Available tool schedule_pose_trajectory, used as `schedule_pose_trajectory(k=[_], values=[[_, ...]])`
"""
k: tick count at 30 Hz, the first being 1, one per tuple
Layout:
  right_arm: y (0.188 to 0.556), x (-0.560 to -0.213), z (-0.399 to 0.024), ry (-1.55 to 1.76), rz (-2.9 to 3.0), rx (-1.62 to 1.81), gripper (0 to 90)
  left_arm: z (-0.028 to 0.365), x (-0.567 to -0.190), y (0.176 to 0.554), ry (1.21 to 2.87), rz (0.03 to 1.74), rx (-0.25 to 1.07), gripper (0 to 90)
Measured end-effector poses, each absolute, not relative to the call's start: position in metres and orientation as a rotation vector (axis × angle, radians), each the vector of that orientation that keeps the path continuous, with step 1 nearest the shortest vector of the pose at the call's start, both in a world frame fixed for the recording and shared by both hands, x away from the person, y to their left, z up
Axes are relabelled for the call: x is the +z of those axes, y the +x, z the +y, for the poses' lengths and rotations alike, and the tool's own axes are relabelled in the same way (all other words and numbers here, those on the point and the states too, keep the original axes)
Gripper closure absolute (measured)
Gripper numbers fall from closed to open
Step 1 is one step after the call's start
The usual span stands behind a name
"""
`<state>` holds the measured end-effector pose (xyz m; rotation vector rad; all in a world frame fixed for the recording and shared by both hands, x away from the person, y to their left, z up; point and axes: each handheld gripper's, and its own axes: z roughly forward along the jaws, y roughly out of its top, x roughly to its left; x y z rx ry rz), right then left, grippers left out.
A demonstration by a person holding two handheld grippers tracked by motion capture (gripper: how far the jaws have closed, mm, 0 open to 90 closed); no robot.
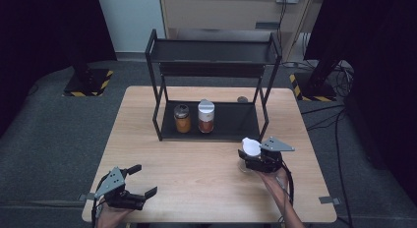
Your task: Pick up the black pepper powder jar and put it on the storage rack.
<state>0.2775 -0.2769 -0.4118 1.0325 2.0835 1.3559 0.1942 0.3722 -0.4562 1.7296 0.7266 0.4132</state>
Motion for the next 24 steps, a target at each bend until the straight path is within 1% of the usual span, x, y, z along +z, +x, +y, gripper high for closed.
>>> schedule_pose_trajectory(k=[10, 24], values=[[0.277, -0.398, -0.276, 1.023, 2.095, 1.358, 30.4, 0.372, -0.456, 0.194, 1.731, 0.725, 0.412, 0.0], [0.294, -0.370, -0.268, 1.013, 2.088, 1.359, 30.4, 0.372, -0.456, 0.194, 1.729, 0.726, 0.410, 0.0]])
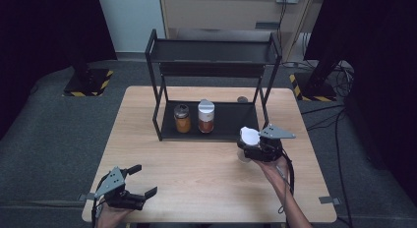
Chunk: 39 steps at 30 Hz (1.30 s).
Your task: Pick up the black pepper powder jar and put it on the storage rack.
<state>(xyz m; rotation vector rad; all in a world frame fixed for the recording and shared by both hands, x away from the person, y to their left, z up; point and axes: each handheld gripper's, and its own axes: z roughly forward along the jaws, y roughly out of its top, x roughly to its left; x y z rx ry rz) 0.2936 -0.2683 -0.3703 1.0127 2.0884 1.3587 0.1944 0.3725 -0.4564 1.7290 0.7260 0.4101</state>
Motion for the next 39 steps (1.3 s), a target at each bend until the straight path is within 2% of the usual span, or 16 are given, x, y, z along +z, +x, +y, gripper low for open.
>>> schedule_pose_trajectory(k=[24, 39], values=[[0.339, -0.341, -0.238, 1.005, 2.069, 1.315, 30.4, 0.373, -0.457, 0.195, 1.728, 0.726, 0.408, 0.0], [0.375, -0.350, -0.223, 1.033, 2.043, 1.286, 30.5, 0.372, -0.457, 0.196, 1.734, 0.724, 0.403, 0.0]])
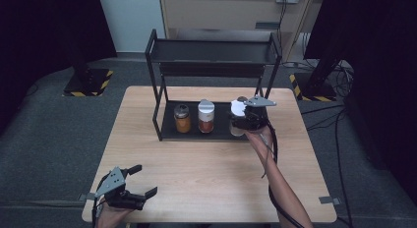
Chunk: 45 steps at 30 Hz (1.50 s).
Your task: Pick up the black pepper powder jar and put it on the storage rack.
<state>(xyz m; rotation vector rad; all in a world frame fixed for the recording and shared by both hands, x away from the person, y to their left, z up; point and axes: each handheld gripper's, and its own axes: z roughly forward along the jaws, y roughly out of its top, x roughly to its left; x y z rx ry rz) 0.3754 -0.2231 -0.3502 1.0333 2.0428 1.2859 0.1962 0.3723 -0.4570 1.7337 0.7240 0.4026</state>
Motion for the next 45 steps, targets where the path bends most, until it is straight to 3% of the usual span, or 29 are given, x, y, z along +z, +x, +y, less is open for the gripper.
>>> schedule_pose_trajectory(k=[22, 45], values=[[0.413, -0.390, -0.209, 1.135, 2.029, 1.267, 30.5, 0.373, -0.457, 0.196, 1.731, 0.726, 0.400, 0.0], [0.420, -0.395, -0.202, 1.142, 2.044, 1.246, 30.5, 0.374, -0.458, 0.196, 1.727, 0.725, 0.399, 0.0]])
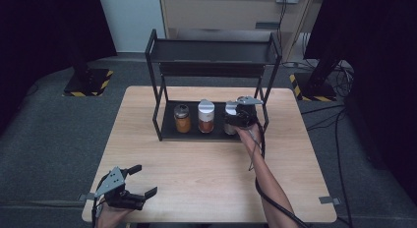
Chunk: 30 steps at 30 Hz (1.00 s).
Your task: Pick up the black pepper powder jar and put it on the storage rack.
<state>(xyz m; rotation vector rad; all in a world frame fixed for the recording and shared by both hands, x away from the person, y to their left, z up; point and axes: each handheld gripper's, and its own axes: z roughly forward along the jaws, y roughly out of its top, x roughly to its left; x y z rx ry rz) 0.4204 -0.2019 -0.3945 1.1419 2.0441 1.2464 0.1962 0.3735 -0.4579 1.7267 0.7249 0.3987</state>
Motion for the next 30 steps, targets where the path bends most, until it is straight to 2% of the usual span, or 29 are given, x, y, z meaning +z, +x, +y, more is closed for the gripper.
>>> schedule_pose_trajectory(k=[17, 20, 21, 22, 23, 25, 30], values=[[0.420, -0.399, -0.205, 1.148, 2.033, 1.257, 29.4, 0.373, -0.457, 0.196, 1.731, 0.722, 0.401, 0.0], [0.419, -0.398, -0.205, 1.126, 2.036, 1.257, 25.7, 0.373, -0.457, 0.196, 1.730, 0.722, 0.401, 0.0], [0.421, -0.395, -0.207, 1.130, 2.041, 1.270, 20.6, 0.373, -0.457, 0.196, 1.731, 0.722, 0.401, 0.0], [0.421, -0.395, -0.207, 1.130, 2.041, 1.270, 20.6, 0.373, -0.457, 0.196, 1.731, 0.722, 0.401, 0.0], [0.420, -0.392, -0.207, 1.135, 2.029, 1.274, 15.2, 0.373, -0.457, 0.196, 1.729, 0.723, 0.401, 0.0], [0.420, -0.390, -0.207, 1.137, 2.026, 1.281, 12.1, 0.373, -0.457, 0.196, 1.728, 0.722, 0.402, 0.0], [0.419, -0.378, -0.212, 1.104, 2.030, 1.301, 9.0, 0.373, -0.457, 0.196, 1.730, 0.720, 0.402, 0.0]])
